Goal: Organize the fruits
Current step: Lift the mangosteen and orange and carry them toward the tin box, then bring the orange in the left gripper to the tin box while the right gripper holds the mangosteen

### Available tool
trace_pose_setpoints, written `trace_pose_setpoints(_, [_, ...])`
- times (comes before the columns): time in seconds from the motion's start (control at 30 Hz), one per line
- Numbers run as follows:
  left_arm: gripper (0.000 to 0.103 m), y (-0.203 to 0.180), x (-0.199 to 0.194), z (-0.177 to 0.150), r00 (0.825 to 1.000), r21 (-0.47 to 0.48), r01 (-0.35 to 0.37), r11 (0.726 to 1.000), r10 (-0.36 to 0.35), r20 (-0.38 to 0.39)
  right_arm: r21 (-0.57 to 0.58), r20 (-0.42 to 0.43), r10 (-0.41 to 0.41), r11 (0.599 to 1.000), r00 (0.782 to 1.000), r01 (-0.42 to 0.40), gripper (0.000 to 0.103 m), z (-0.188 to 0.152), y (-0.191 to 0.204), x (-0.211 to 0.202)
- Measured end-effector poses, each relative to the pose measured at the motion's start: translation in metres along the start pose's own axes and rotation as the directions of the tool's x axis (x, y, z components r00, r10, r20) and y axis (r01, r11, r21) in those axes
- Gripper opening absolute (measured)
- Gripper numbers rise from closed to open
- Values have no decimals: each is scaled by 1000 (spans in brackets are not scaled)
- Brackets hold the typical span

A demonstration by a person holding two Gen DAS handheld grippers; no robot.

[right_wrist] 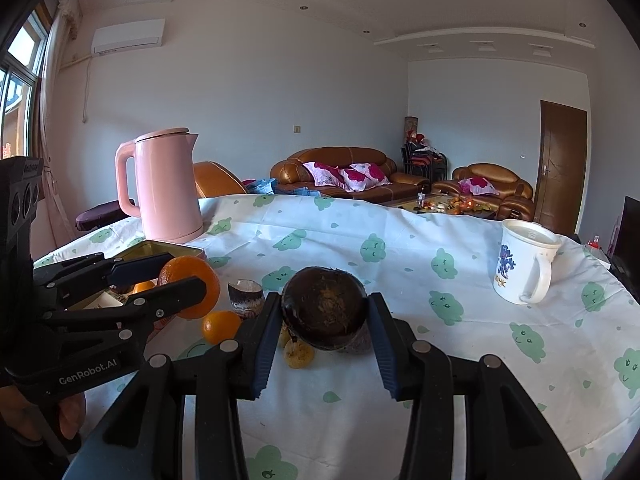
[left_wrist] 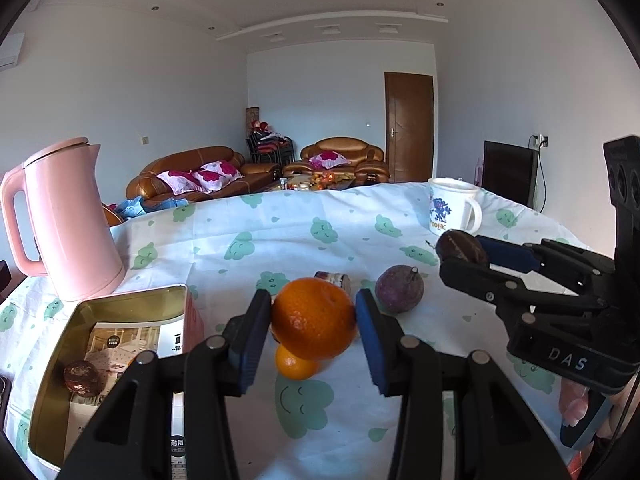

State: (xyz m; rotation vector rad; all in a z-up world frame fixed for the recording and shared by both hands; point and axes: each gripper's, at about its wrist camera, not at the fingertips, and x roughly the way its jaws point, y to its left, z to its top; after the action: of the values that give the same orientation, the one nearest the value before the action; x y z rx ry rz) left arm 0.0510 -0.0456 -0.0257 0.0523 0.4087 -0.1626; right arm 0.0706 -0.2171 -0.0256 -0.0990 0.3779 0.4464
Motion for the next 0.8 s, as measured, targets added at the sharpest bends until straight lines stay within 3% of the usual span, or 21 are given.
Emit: trace_pose_setpoints(0.8, [45, 2, -13, 0, 997, -13, -17, 1000, 18, 73, 3, 58, -7, 1000, 998, 7, 45, -1, -2, -11])
